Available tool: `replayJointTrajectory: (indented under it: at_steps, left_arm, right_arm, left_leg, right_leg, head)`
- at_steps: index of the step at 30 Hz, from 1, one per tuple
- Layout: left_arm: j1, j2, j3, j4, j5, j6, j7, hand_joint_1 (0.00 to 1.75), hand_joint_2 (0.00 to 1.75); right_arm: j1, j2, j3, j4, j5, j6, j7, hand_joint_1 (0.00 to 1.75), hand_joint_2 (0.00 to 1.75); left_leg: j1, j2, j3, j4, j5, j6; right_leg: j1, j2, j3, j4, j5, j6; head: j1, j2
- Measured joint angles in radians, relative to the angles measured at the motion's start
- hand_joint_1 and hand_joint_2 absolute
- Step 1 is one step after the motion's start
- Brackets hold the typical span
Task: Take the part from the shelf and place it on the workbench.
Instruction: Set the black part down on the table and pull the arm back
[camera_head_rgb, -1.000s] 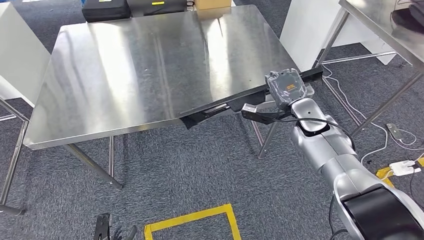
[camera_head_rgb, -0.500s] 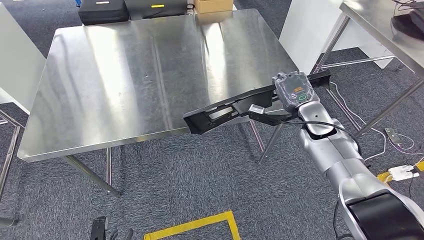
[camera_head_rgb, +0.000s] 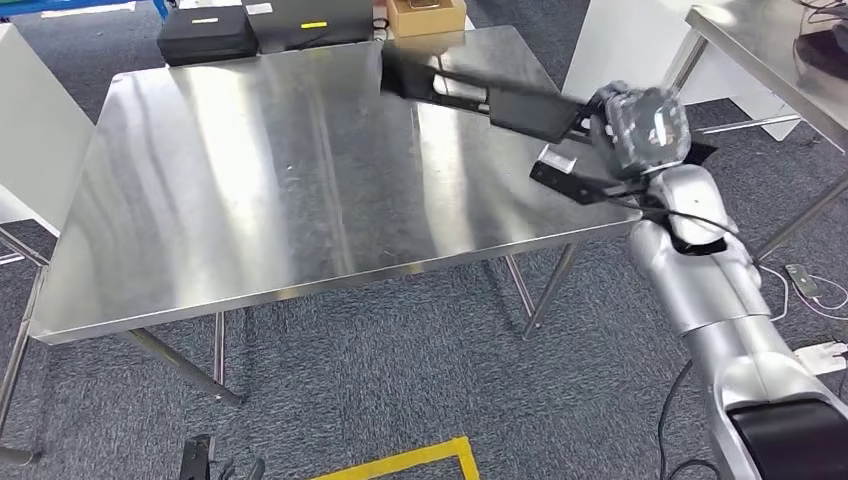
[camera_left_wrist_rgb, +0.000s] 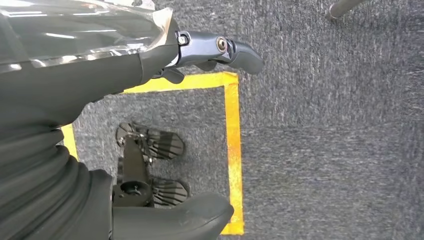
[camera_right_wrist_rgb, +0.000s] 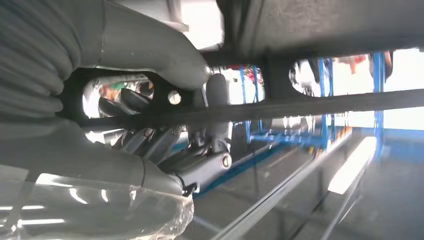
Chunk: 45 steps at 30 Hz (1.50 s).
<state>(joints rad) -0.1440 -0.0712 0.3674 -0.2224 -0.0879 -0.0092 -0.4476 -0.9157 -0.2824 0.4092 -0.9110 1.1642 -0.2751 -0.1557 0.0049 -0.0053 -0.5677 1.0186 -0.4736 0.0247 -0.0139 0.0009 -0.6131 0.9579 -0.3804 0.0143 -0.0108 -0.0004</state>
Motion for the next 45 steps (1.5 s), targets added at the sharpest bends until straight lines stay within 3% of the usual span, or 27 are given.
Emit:
replayJointTrajectory:
  at_steps: [2, 4, 5, 6, 7, 9, 10, 12, 15, 17, 20, 21, 22, 24, 26, 28, 29, 32, 38, 42, 45]
  left_arm:
    - [0.002, 0.002, 0.001, 0.000, -0.002, 0.000, -0.002, 0.00, 1.75]
    - [0.007, 0.002, 0.001, 0.001, -0.005, 0.001, -0.003, 0.00, 1.75]
    - [0.009, 0.002, 0.001, 0.001, -0.006, 0.002, -0.003, 0.00, 1.75]
    - [0.011, 0.002, 0.001, 0.001, -0.008, 0.002, -0.003, 0.00, 1.75]
    - [0.012, 0.002, 0.001, 0.001, -0.008, 0.003, -0.003, 0.00, 1.75]
    - [0.012, 0.003, 0.002, 0.002, -0.011, 0.003, -0.003, 0.00, 1.75]
    - [0.012, 0.003, 0.002, 0.002, -0.012, 0.003, -0.003, 0.00, 1.75]
    - [0.011, 0.004, 0.002, 0.002, -0.014, 0.003, -0.003, 0.00, 1.75]
    - [0.009, 0.001, 0.002, 0.001, -0.018, 0.001, -0.003, 0.00, 1.75]
    - [0.005, 0.000, 0.002, 0.001, -0.021, -0.005, -0.002, 0.00, 1.75]
    - [-0.001, -0.001, 0.002, 0.001, -0.028, -0.012, 0.004, 0.00, 1.75]
    - [-0.002, -0.002, 0.002, 0.001, -0.029, -0.013, 0.007, 0.00, 1.75]
    - [-0.003, -0.003, 0.002, 0.001, -0.029, -0.014, 0.009, 0.00, 1.75]
    - [-0.006, -0.004, 0.002, 0.001, -0.028, -0.011, 0.010, 0.00, 1.75]
    - [-0.011, -0.003, 0.002, 0.000, -0.024, -0.007, 0.011, 0.00, 1.75]
    - [-0.013, -0.003, 0.004, 0.000, -0.020, -0.004, 0.011, 0.00, 1.75]
    - [-0.014, -0.003, 0.006, 0.000, -0.019, -0.002, 0.011, 0.00, 1.75]
    - [-0.013, -0.002, 0.011, 0.000, -0.018, 0.002, 0.011, 0.00, 1.75]
    - [-0.014, 0.003, 0.017, 0.000, -0.018, 0.003, 0.011, 0.00, 1.75]
    - [-0.014, 0.005, 0.018, 0.000, -0.018, 0.003, 0.011, 0.00, 1.75]
    - [-0.015, 0.002, 0.017, 0.000, -0.018, 0.003, 0.010, 0.00, 1.75]
  right_arm:
    - [-0.039, -0.008, -0.026, -0.091, -0.051, 0.057, 0.001, 1.75, 1.75]
    - [-0.080, -0.014, -0.040, -0.162, -0.091, 0.094, 0.004, 1.75, 1.75]
    - [-0.099, -0.016, -0.043, -0.190, -0.112, 0.109, 0.008, 1.75, 1.75]
    - [-0.118, -0.018, -0.045, -0.211, -0.132, 0.124, 0.013, 1.75, 1.75]
    - [-0.136, -0.020, -0.045, -0.228, -0.148, 0.136, 0.017, 1.75, 1.75]
    - [-0.169, -0.025, -0.043, -0.246, -0.167, 0.147, 0.022, 1.75, 1.75]
    - [-0.181, -0.027, -0.042, -0.250, -0.173, 0.146, 0.023, 1.75, 1.75]
    - [-0.196, -0.031, -0.041, -0.252, -0.179, 0.143, 0.022, 1.75, 1.75]
    - [-0.204, -0.043, -0.038, -0.256, -0.174, 0.141, 0.024, 1.75, 1.75]
    - [-0.203, -0.056, -0.029, -0.246, -0.157, 0.139, 0.029, 1.75, 1.75]
    - [-0.173, -0.069, -0.011, -0.194, -0.122, 0.097, 0.027, 1.75, 1.75]
    - [-0.157, -0.071, -0.004, -0.168, -0.112, 0.079, 0.023, 1.75, 1.75]
    - [-0.141, -0.071, 0.003, -0.138, -0.103, 0.060, 0.018, 1.75, 1.75]
    - [-0.119, -0.063, 0.018, -0.071, -0.086, 0.013, 0.008, 1.75, 1.75]
    - [-0.105, -0.044, 0.032, 0.000, -0.070, -0.035, 0.002, 1.75, 1.75]
    - [-0.092, -0.018, 0.045, 0.063, -0.051, -0.063, 0.009, 1.75, 1.75]
    - [-0.086, -0.003, 0.051, 0.093, -0.041, -0.072, 0.016, 1.75, 1.75]
    - [-0.076, 0.035, 0.066, 0.168, -0.021, -0.087, 0.028, 1.75, 1.75]
    - [-0.065, 0.097, 0.083, 0.289, -0.004, -0.116, 0.042, 1.75, 1.75]
    - [-0.060, 0.123, 0.091, 0.338, 0.006, -0.126, 0.053, 1.75, 1.75]
    - [-0.066, 0.132, 0.096, 0.354, 0.007, -0.134, 0.055, 1.75, 1.75]
  left_leg:
    - [0.003, 0.002, -0.049, 0.096, -0.053, -0.008]
    - [0.003, 0.002, -0.126, 0.236, -0.113, -0.011]
    - [0.003, 0.002, -0.154, 0.277, -0.122, -0.011]
    - [0.003, 0.002, -0.166, 0.281, -0.107, -0.010]
    - [0.003, 0.002, -0.159, 0.245, -0.070, -0.007]
    - [0.002, 0.002, -0.113, 0.108, 0.031, 0.003]
    - [-0.001, 0.003, -0.090, 0.045, 0.053, 0.008]
    - [-0.005, 0.002, -0.062, -0.018, 0.059, 0.021]
    - [-0.002, 0.002, -0.034, -0.034, 0.055, 0.034]
    - [-0.001, 0.001, -0.018, -0.037, 0.052, 0.041]
    - [-0.001, -0.002, -0.004, -0.036, 0.039, 0.045]
    - [-0.001, -0.004, 0.002, -0.036, 0.034, 0.045]
    - [-0.001, -0.006, 0.011, -0.036, 0.028, 0.043]
    - [-0.002, -0.009, 0.029, -0.036, 0.015, 0.036]
    - [-0.005, -0.009, 0.038, -0.035, 0.001, 0.025]
    - [-0.007, -0.007, 0.039, -0.033, -0.009, 0.016]
    - [-0.007, -0.005, 0.040, -0.032, -0.012, 0.018]
    - [-0.005, -0.002, 0.045, -0.034, -0.015, 0.033]
    - [-0.005, 0.002, 0.043, -0.034, -0.020, 0.034]
    - [-0.006, 0.003, 0.043, -0.040, -0.022, 0.043]
    - [0.004, 0.008, 0.069, -0.081, 0.005, 0.046]
  right_leg:
    - [0.000, 0.001, 0.006, 0.000, -0.006, -0.010]
    - [0.003, 0.004, 0.011, 0.001, -0.013, -0.018]
    - [0.005, 0.005, 0.016, 0.001, -0.017, -0.021]
    - [0.007, 0.007, 0.023, 0.001, -0.023, -0.022]
    - [0.009, 0.008, 0.034, 0.001, -0.030, -0.021]
    - [0.012, 0.008, 0.057, 0.001, -0.046, -0.017]
    - [0.013, 0.008, 0.065, 0.001, -0.052, -0.014]
    - [0.019, 0.010, 0.072, 0.005, -0.061, -0.003]
    - [0.025, 0.010, 0.069, 0.032, -0.076, 0.010]
    - [0.020, 0.009, 0.020, 0.115, -0.108, 0.013]
    - [0.014, 0.009, -0.108, 0.304, -0.153, 0.019]
    - [0.013, 0.008, -0.128, 0.316, -0.146, 0.025]
    - [0.011, 0.008, -0.128, 0.286, -0.122, 0.033]
    - [0.005, 0.004, -0.083, 0.138, -0.036, 0.048]
    - [0.007, 0.000, -0.043, 0.026, 0.012, 0.037]
    - [0.010, 0.000, -0.033, 0.009, 0.017, 0.016]
    - [0.009, 0.002, -0.029, 0.010, 0.024, 0.013]
    - [0.008, 0.006, -0.029, 0.011, 0.028, 0.013]
    - [0.007, 0.012, -0.034, 0.010, 0.024, 0.008]
    - [0.008, 0.012, -0.032, 0.008, 0.027, 0.010]
    - [0.015, 0.009, -0.040, 0.026, 0.020, 0.015]
  head:
    - [-0.001, 0.000]
    - [-0.002, 0.000]
    - [-0.003, 0.000]
    - [-0.003, 0.000]
    - [-0.003, 0.000]
    - [-0.003, 0.000]
    - [-0.003, 0.000]
    - [-0.003, 0.000]
    - [-0.003, 0.000]
    - [-0.004, 0.000]
    - [-0.003, 0.000]
    - [-0.003, 0.000]
    - [-0.002, 0.000]
    - [0.000, 0.000]
    - [0.000, 0.000]
    - [-0.002, 0.000]
    - [-0.003, 0.000]
    - [-0.007, 0.000]
    - [-0.008, 0.000]
    - [-0.008, 0.000]
    - [-0.006, 0.000]
